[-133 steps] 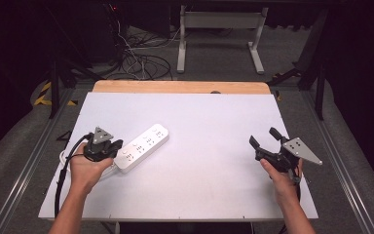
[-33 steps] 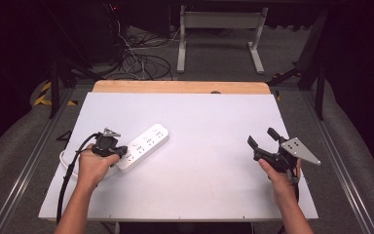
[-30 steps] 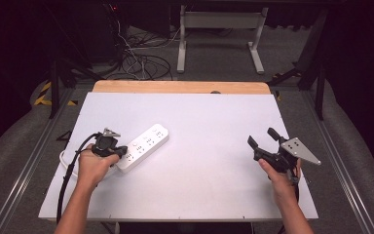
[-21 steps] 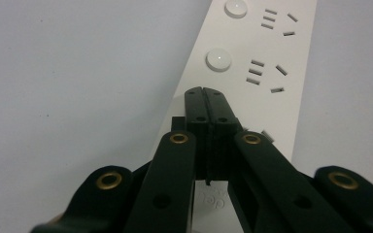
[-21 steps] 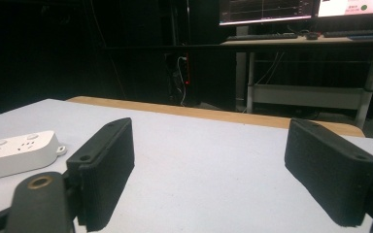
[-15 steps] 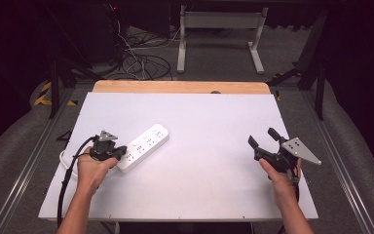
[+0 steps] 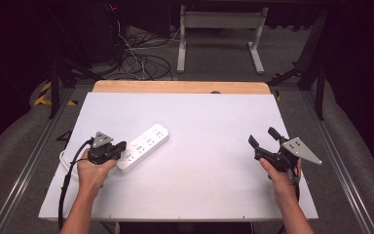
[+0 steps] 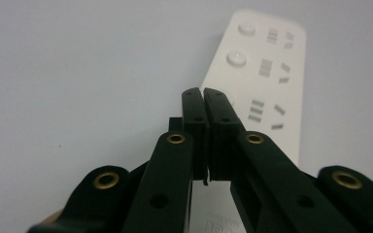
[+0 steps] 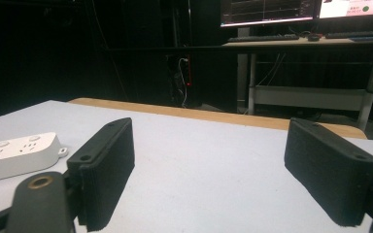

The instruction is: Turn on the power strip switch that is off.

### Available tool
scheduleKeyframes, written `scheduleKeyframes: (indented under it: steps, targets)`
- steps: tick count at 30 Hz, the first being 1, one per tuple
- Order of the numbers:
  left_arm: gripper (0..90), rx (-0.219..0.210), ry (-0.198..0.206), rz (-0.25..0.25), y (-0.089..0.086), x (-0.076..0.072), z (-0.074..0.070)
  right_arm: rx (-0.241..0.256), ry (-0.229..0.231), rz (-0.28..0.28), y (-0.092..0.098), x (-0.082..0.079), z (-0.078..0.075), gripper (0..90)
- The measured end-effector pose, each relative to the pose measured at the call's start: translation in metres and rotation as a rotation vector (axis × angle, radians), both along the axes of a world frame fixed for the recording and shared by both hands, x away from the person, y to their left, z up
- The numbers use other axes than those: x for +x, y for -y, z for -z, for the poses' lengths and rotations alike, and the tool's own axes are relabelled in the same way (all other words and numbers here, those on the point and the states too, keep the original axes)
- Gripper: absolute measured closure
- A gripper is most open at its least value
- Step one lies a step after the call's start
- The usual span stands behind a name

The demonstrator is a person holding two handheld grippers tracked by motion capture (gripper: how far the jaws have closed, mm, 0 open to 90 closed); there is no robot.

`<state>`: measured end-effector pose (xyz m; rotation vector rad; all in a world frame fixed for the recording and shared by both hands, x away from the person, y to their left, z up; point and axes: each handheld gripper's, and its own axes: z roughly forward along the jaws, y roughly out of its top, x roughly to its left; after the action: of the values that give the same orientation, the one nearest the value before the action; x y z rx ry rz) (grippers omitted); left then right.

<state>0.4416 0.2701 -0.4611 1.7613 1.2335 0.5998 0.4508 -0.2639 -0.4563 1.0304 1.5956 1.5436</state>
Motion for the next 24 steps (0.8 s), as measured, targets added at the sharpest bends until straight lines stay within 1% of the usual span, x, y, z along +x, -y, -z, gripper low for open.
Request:
scheduleKeyframes:
  steps: [1, 2, 3, 4, 6, 8, 9, 11, 12, 14, 15, 17, 20, 22, 24]
  targets:
    - [87.9, -0.031, 0.047, -0.018, -0.003, -0.004, -0.004, 0.004, -0.001, 0.000, 0.000, 0.000, 0.000, 19.0]
    - [87.9, -0.062, 0.084, -0.036, -0.006, -0.008, -0.007, 0.004, -0.001, 0.001, 0.000, 0.000, 0.000, 19.0]
    - [87.9, -0.062, 0.084, -0.036, -0.006, -0.008, -0.007, 0.004, -0.001, 0.001, 0.000, 0.000, 0.000, 19.0]
    - [87.9, -0.085, 0.139, -0.063, -0.011, -0.014, -0.012, 0.003, 0.000, 0.000, 0.000, 0.000, 0.000, 19.0]
    - [87.9, -0.098, 0.201, -0.100, -0.017, -0.023, -0.017, 0.003, 0.000, 0.001, 0.000, 0.000, -0.001, 19.0]
    - [87.9, -0.102, 0.268, -0.149, -0.023, -0.033, -0.021, 0.003, 0.001, -0.002, 0.000, 0.000, -0.001, 19.0]
    - [88.0, -0.091, 0.296, -0.172, -0.025, -0.038, -0.023, 0.004, 0.001, -0.003, 0.000, 0.000, -0.001, 19.0]
    - [88.0, -0.070, 0.358, -0.236, -0.030, -0.048, -0.025, 0.002, 0.005, -0.005, -0.001, 0.001, -0.001, 19.1]
    - [88.0, -0.071, 0.386, -0.271, -0.031, -0.053, -0.026, 0.003, 0.004, -0.003, -0.001, 0.001, -0.001, 19.2]
    - [87.1, -0.053, 0.445, -0.351, -0.034, -0.063, -0.027, 0.000, 0.005, -0.004, -0.002, 0.002, -0.001, 19.2]
    - [86.9, -0.047, 0.465, -0.380, -0.035, -0.067, -0.027, 0.001, 0.007, -0.003, -0.002, 0.002, -0.001, 19.4]
    - [85.1, -0.011, 0.519, -0.432, -0.036, -0.073, -0.027, 0.000, 0.011, -0.009, -0.003, 0.002, -0.001, 19.5]
    - [84.4, 0.012, 0.558, -0.478, -0.038, -0.081, -0.030, -0.003, 0.011, -0.014, -0.005, 0.003, -0.001, 19.5]
    - [84.7, 0.034, 0.574, -0.486, -0.038, -0.083, -0.032, -0.003, 0.011, -0.018, -0.006, 0.004, -0.001, 19.5]
    - [84.8, 0.044, 0.575, -0.485, -0.038, -0.083, -0.032, -0.006, 0.011, -0.019, -0.006, 0.005, -0.001, 19.5]
